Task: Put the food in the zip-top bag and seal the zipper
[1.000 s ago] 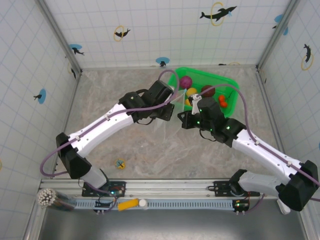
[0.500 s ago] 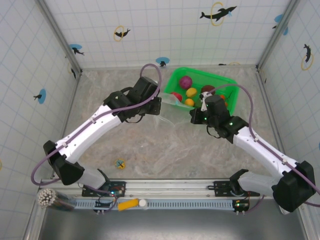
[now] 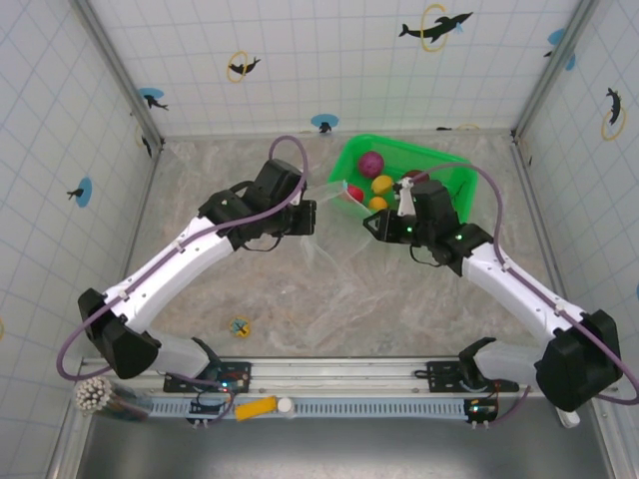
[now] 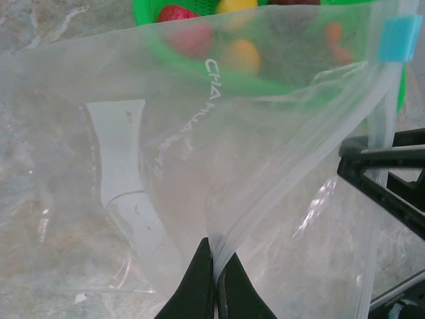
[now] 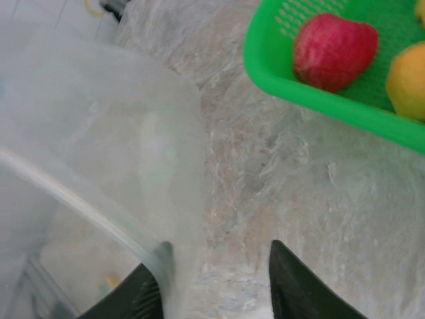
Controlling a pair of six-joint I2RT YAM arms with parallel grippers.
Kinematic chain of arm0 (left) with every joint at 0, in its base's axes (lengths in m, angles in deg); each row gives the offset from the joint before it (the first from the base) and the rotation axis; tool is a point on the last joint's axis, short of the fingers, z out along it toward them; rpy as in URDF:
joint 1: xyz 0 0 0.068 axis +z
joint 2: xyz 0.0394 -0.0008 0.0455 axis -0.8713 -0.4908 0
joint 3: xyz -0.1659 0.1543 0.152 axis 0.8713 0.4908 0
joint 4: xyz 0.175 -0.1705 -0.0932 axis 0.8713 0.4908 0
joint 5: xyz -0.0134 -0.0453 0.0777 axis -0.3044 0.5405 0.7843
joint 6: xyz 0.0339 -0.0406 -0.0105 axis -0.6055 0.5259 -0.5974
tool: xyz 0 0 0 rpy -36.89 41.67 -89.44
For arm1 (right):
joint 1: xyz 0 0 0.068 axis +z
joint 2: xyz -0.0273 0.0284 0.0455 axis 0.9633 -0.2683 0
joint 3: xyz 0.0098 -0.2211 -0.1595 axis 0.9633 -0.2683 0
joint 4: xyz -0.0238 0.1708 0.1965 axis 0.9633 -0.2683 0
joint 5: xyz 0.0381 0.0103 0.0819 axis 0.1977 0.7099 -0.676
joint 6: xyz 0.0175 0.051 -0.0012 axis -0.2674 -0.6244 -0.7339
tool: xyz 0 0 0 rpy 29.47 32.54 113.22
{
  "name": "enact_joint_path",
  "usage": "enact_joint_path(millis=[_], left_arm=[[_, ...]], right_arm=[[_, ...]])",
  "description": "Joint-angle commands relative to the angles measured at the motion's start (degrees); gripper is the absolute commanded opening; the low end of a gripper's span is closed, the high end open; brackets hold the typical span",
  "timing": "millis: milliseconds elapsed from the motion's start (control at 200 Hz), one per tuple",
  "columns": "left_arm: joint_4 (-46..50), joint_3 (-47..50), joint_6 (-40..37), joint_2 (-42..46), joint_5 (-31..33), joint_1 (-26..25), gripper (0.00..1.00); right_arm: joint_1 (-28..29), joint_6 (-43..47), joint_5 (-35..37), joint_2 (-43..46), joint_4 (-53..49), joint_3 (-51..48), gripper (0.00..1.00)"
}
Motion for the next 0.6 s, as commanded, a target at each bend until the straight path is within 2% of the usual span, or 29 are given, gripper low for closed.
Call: enact_joint_path(millis=[0,110,215,345,435,525,596], left_arm=[[-4.7,1.9,5.7,1.2,-2.8,1.6,0.0],[-6.9,3.4,8.5,-1.2,-10.1,4.5,0.0],[-10.5,5.5,9.9,-2.6,-15.2,7.3,0.0],[-19.9,11.0,14.5,-1.3,-19.3,10.9,0.0],[-24.7,13.1,16.5,-1.2,-21.5,12.2,0.0],[-27.2,12.6,16.1,-2.9,-24.3,12.3,0.0],[-29.0,12.5,16.5,-4.2,-27.3,12.2,0.0]], right_arm=[[-1.0,0.3,-4.8,0.1,2.1,4.8,0.57],[-3.2,0.7,-10.2,0.4,3.1,6.7,0.81],[-6.5,1.0,-9.1,0.3,4.0,7.5,0.8],[-11.3,1.3,0.3,-5.6,-0.1,9.8,0.76],[-11.8,4.7,13.0,-11.3,-3.5,11.7,0.74],[-13.1,7.4,20.7,-16.4,-3.3,13.5,0.81],[-14.8,9.6,23.3,-21.0,-3.2,16.3,0.89]])
